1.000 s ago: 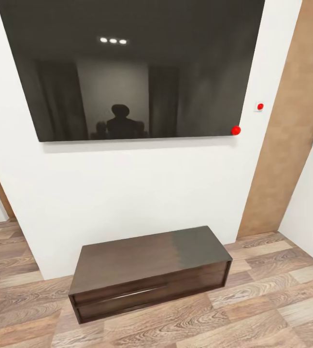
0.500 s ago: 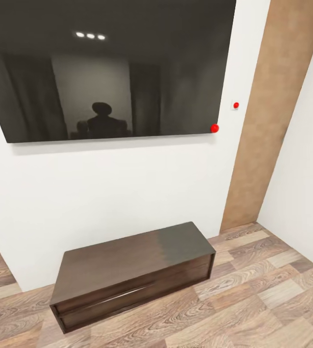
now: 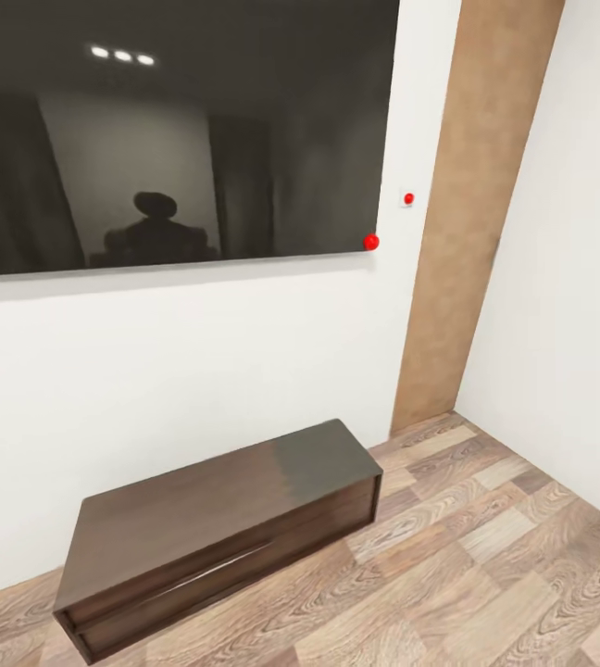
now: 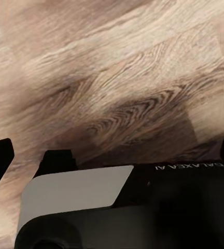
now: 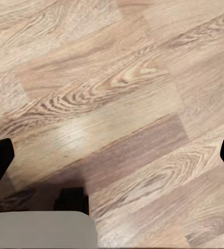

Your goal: In the bedroom, move the book from the bed onto either nightstand, and place the two sandals side by side next to the bed.

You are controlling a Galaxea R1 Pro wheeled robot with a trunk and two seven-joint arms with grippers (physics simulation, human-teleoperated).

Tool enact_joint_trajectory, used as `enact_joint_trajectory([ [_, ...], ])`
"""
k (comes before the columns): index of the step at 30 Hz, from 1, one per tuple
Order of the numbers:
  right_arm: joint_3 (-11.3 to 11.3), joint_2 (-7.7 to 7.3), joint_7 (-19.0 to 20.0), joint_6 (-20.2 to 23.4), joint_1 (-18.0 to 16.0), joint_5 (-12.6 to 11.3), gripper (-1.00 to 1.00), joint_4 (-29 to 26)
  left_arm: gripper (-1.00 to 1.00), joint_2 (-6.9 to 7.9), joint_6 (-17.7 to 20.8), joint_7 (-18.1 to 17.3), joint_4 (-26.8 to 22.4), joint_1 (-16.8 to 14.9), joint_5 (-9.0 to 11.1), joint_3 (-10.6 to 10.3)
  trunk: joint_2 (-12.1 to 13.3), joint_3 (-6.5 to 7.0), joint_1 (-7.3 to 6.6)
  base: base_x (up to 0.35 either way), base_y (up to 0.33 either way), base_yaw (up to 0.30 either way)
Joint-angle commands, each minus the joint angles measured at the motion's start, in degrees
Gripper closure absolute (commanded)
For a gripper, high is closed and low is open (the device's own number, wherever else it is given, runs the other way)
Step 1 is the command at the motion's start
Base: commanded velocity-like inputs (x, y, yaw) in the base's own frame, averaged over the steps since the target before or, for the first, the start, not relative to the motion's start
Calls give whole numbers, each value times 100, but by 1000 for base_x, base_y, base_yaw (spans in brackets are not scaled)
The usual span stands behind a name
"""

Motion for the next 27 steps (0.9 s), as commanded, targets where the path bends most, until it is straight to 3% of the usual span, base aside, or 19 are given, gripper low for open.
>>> enact_joint_trajectory([
  [1,-11,-8,1,225,13,-10,-100,-303,-100,-53,93,-9,-13,-113,10,1,-3,-10,0,0,0,-239],
  [5,-140,-72,-3,1150,61,-15,-100,-1536,-100,-282,484,-6,-16,-651,7,1,-3,-25,0,0,0,-239],
  [6,-343,-139,1,1792,78,-26,-100,-2447,-100,-418,694,-9,-34,-1034,16,-3,-3,-29,0,0,0,-239],
  [10,-502,-174,6,2395,84,-39,-100,-3290,-100,-500,841,-15,-170,-1348,31,-1,-3,-46,0,0,0,-239],
  [11,-539,-180,8,2581,86,-44,-100,-3542,-100,-517,916,-18,-267,-1421,36,-1,-3,-50,0,0,0,-239],
  [12,-626,-175,25,3252,87,-49,-100,-4343,-100,-540,1365,-37,-953,-1572,50,-2,-3,-55,0,0,0,-239],
  [17,-654,-185,31,3799,20,-46,-100,-4924,-100,-540,1891,-51,-1924,-1628,88,-6,-3,-76,0,0,0,-239],
  [21,-659,-195,33,3941,-37,-45,-100,-5119,-100,-540,2002,-51,-2232,-1638,192,-18,-3,-93,0,0,0,-239],
  [22,-661,-198,34,4008,-66,-45,-100,-5215,-100,-540,2040,-47,-2361,-1640,272,-30,-3,-97,0,0,0,-239],
  [23,-664,-206,35,4202,-122,-46,-100,-5487,-100,-540,2111,-27,-2675,-1644,511,-81,-3,-102,0,0,0,-237],
  [27,-666,-213,39,4294,-154,-48,-100,-5621,-100,-540,2137,-16,-2861,-1643,630,-136,-3,-121,0,0,0,-236],
])
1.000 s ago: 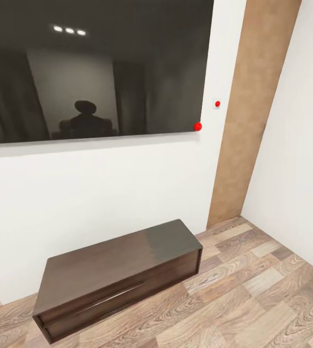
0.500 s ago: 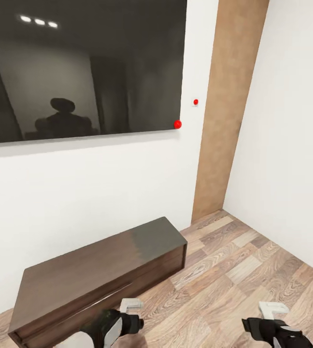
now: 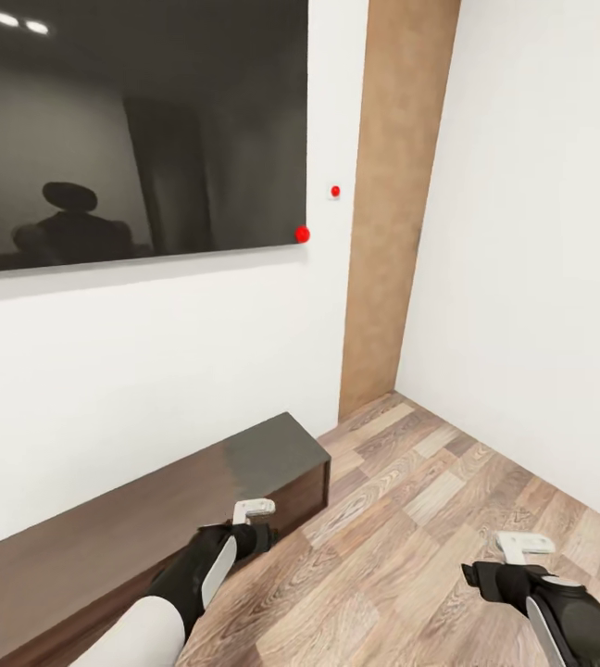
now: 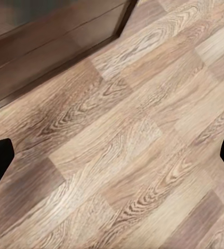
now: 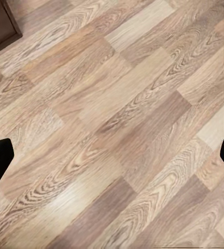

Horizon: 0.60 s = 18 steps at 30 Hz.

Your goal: In the bedroom, move the book from the bed onto either nightstand, and place the two sandals side by side next to the bed.

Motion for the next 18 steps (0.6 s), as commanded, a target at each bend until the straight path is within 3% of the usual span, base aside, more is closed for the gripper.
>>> enact_joint_trajectory([
  [1,-3,-4,7,59,-27,-12,-100,-54,-100,0,42,14,-90,1,95,-37,-4,-11,0,0,0,-235],
  [2,-4,-5,12,86,-60,-13,-100,-93,-100,0,49,17,-160,10,131,-70,-4,-16,0,0,0,-234],
  [3,1,9,61,243,-454,-14,-100,-201,-100,0,41,-1,-372,167,299,-238,-4,-21,0,0,0,-234],
  [5,1,12,66,331,-557,-15,-100,-212,-100,0,29,-7,-396,215,363,-267,-4,-29,0,0,0,-236],
  [8,4,3,81,660,-914,-15,-100,-229,-100,0,-36,-18,-437,318,641,-393,-4,-41,0,0,0,-239],
  [12,13,1,90,762,-1189,-15,-100,-238,-100,0,-99,-20,-446,375,878,-535,-4,-54,0,0,0,-242],
  [18,40,1,97,762,-1362,-15,-100,-245,-100,0,-145,-22,-429,415,1046,-636,-4,-72,0,0,0,-244],
])
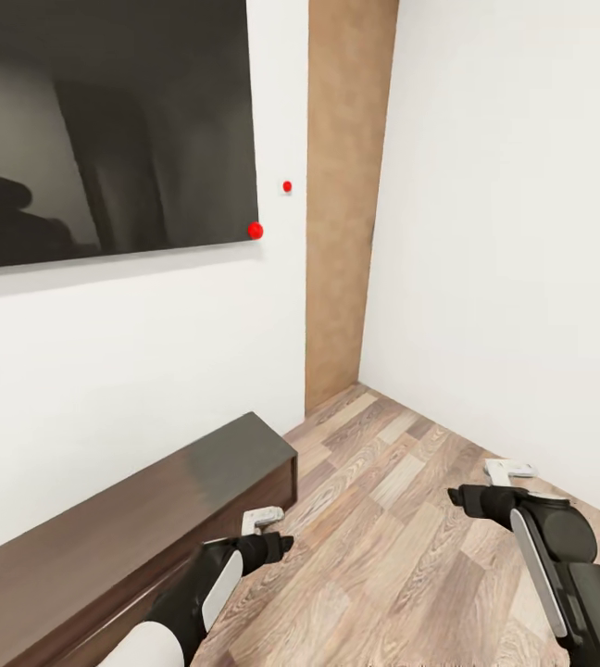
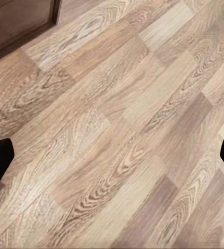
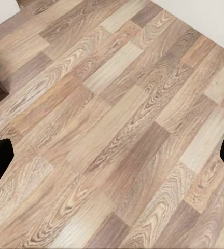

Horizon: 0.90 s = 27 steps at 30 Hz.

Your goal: In the bedroom, move the book from the bed onto either nightstand, and place the two sandals side by side next to the bed.

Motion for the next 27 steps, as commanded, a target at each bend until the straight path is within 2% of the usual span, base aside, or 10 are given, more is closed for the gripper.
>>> enact_joint_trajectory([
  [1,-5,-1,13,25,-5,-8,-100,-5,-100,0,28,-4,-8,-2,13,0,-3,-9,0,0,0,-245],
  [8,0,12,15,25,-66,-2,-100,-7,-100,5,4,-5,-9,18,78,-39,-3,-29,0,0,0,-246],
  [15,-48,-6,14,25,-81,12,-100,-5,-100,2,-179,-8,-27,50,268,-54,-3,-52,0,0,0,-246],
  [16,-149,-18,5,25,-65,30,-100,20,-100,0,-233,-12,-54,60,333,-61,-3,-56,0,0,0,-246],
  [17,-149,-18,5,25,-65,30,-100,20,-100,0,-233,-12,-54,60,333,-61,-3,-59,0,0,0,-246],
  [20,-438,-15,4,25,-20,46,-100,33,-100,0,-332,-10,-212,159,355,-64,-3,-70,0,0,0,-246],
  [23,-708,-18,13,25,129,57,-100,39,-100,3,-411,7,-615,375,365,-65,-3,-80,0,0,0,-246],
  [24,-889,-36,18,25,320,58,-100,42,-100,17,-446,18,-1062,630,371,-66,-3,-84,0,0,0,-246],
  [27,-975,-54,25,25,400,57,-100,45,-100,24,-457,22,-1265,747,373,-66,-3,-95,0,0,0,-246],
])
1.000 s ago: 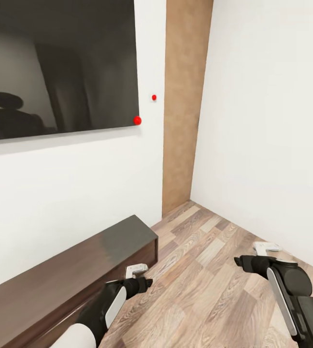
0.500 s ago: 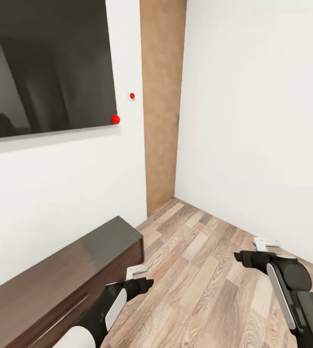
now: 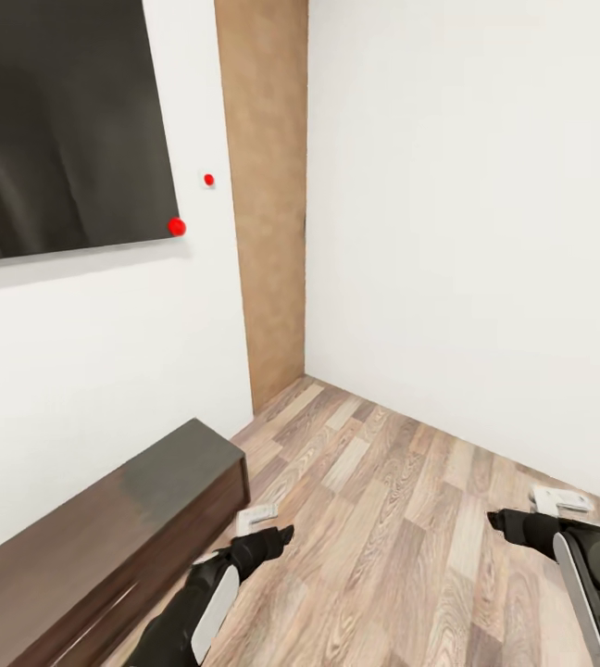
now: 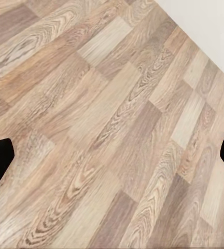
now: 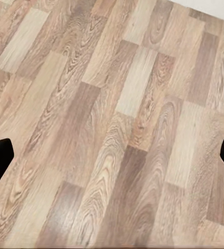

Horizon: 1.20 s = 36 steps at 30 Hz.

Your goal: In the bedroom, move the book from the bed onto either nightstand, and place the two sandals side by side next to the bed.

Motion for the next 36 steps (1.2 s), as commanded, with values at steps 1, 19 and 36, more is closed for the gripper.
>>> enact_joint_trajectory([
  [1,-35,-9,18,25,24,-2,-100,-1,-100,4,26,-3,-80,41,34,3,-3,-10,0,0,0,-246],
  [19,-138,-68,29,25,120,21,-100,406,-100,15,165,-30,-357,201,42,-1,-3,-80,0,25,29,-246],
  [36,-116,-40,-16,-109,120,24,-100,531,-100,13,350,14,-311,205,33,-541,-3,-147,0,238,124,-246],
])
